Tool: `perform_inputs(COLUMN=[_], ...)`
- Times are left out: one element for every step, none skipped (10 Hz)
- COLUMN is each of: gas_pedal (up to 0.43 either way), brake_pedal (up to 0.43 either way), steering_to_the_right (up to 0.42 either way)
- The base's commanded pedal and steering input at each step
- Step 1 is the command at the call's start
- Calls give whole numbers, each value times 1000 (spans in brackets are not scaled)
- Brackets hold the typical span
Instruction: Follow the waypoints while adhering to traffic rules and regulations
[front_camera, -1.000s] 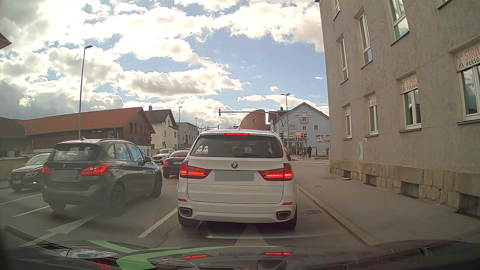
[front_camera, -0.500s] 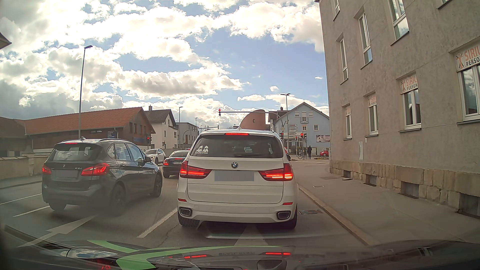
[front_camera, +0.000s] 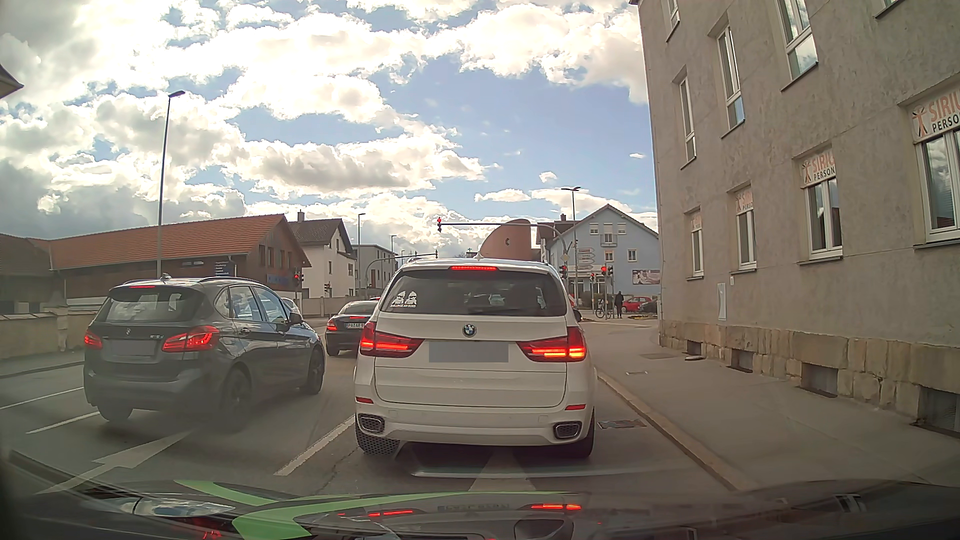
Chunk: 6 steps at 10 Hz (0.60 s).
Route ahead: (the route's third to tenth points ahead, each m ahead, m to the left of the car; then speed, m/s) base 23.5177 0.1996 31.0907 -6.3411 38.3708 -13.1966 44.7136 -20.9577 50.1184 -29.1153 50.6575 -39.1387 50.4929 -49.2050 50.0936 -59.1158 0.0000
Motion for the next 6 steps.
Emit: perform_inputs(gas_pedal=[0,0,0,0,0,0], brake_pedal=[293,293,293,293,293,293], steering_to_the_right=[-4,-4,-4,-4,-4,-4])
